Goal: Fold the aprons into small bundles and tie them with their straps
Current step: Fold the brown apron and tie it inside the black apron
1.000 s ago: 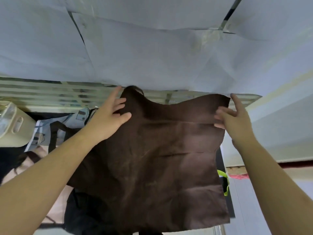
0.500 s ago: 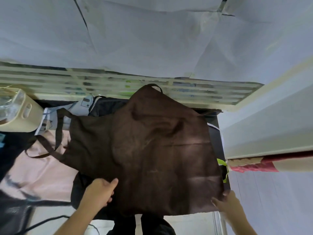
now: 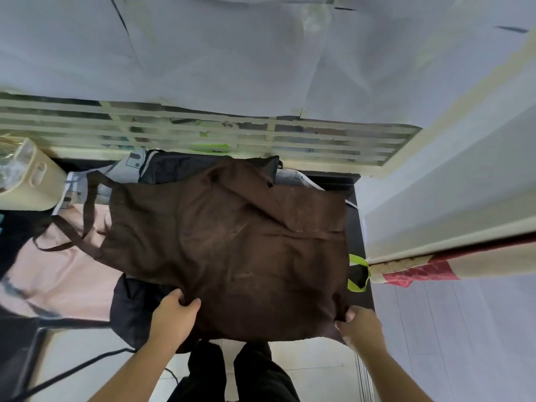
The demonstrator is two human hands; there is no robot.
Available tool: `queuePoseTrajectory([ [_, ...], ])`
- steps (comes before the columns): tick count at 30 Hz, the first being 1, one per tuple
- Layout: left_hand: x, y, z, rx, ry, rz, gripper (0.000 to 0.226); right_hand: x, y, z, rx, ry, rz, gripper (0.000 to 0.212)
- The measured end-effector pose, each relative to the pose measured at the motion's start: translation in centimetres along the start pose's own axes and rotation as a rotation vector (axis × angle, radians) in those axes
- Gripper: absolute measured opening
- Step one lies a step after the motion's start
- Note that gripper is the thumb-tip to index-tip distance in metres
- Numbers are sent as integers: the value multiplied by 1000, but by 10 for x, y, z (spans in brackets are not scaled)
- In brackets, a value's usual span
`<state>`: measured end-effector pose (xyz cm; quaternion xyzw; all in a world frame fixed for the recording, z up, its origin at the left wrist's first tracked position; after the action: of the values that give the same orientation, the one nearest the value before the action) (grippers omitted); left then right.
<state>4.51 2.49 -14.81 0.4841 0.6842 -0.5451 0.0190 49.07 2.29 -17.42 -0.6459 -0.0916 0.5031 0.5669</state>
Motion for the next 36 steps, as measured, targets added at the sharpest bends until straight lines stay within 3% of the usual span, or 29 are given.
queuePoseTrajectory([
  [3, -6, -3, -6, -338, -90, 68, 26, 4, -10, -2, 331, 55, 23, 24],
  [5, -18, 1, -12, -557, -183, 218, 20, 6, -20, -4, 516, 105, 74, 23],
  [6, -23, 4, -14, -531, -169, 314, 16, 4, -21, -4, 588, 124, 135, 22],
  [9, -38, 12, -13, -161, -48, 532, 18, -6, -25, -11, 616, 167, 335, 24],
  [11, -43, 11, -16, -223, -59, 553, 15, -12, -36, -13, 633, 192, 406, 27],
  [15, -46, -4, -26, -727, -292, 436, 15, -14, -68, -12, 954, 295, 418, 22],
  [20, -37, -24, -42, -979, -445, 237, 6, -9, -105, 5, 1234, 332, 342, 6],
  [22, -30, -28, -62, -1133, -465, 213, 7, 4, -116, 24, 1328, 329, 297, 8],
  [25, -13, -36, -97, -1373, -333, 221, 13, 18, -128, 62, 1533, 277, 283, 4],
  [27, -6, -40, -107, -1349, -227, 233, 28, 22, -129, 80, 1548, 240, 253, 17],
  [30, 5, -30, -85, -1002, -198, 127, 42, 17, -101, 88, 1297, 267, 212, 28],
  [32, 11, -21, -52, -844, -304, 36, 37, 10, -65, 82, 1185, 355, 271, 36],
  [36, 11, -2, -2, -918, -542, 39, 36, -14, -11, 79, 1044, 561, 417, 43],
])
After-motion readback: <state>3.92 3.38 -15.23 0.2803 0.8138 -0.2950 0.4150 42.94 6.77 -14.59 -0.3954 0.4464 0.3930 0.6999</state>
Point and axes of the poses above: each hand's wrist, its own x-axis towards the middle knuckle, its own y-axis out of the palm, z = x × y, the point moved 7 cm from there along x, towards the middle knuckle, and after that the axes turned 7 degrees about -z, right-handed, at the moved point
